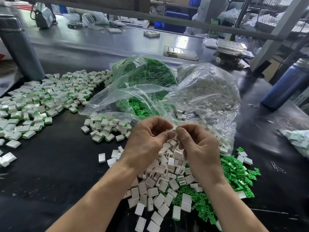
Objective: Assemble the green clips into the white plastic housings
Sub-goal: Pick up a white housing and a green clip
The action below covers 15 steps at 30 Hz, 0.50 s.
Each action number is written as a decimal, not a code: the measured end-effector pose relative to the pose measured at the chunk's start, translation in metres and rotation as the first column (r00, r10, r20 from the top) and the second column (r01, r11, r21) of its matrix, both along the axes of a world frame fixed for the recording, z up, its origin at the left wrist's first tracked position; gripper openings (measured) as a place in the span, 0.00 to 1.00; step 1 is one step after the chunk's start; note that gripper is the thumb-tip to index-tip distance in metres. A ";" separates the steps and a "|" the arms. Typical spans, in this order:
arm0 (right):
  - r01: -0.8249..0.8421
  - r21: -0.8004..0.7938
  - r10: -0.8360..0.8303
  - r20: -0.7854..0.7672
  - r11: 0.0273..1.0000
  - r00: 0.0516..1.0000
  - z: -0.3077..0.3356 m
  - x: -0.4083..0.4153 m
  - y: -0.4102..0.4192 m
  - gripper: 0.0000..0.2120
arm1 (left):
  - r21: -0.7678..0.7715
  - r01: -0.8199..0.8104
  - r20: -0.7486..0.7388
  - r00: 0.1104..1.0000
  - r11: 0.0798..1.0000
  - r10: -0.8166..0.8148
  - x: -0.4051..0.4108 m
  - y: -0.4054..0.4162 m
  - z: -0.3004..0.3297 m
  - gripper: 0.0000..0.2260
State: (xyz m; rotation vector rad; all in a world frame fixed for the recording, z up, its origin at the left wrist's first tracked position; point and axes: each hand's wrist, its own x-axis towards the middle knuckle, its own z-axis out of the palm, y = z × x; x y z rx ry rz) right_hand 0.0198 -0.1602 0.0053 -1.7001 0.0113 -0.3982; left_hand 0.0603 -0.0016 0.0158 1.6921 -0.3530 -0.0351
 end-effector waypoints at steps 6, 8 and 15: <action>0.021 -0.045 -0.024 -0.066 0.999 0.998 -0.002 0.000 -0.012 0.05 | 0.447 -0.268 0.126 0.963 0.853 0.237 0.020 0.041 -0.001 0.04; 0.024 -0.068 -0.030 -0.091 0.997 0.995 -0.002 0.000 -0.014 0.05 | 0.514 -0.386 0.200 0.922 0.766 0.331 0.025 0.051 0.000 0.03; 0.033 -0.124 -0.050 -0.138 0.992 0.989 -0.002 0.001 -0.016 0.04 | 0.564 -0.535 0.260 0.838 0.628 0.480 0.037 0.067 -0.001 0.03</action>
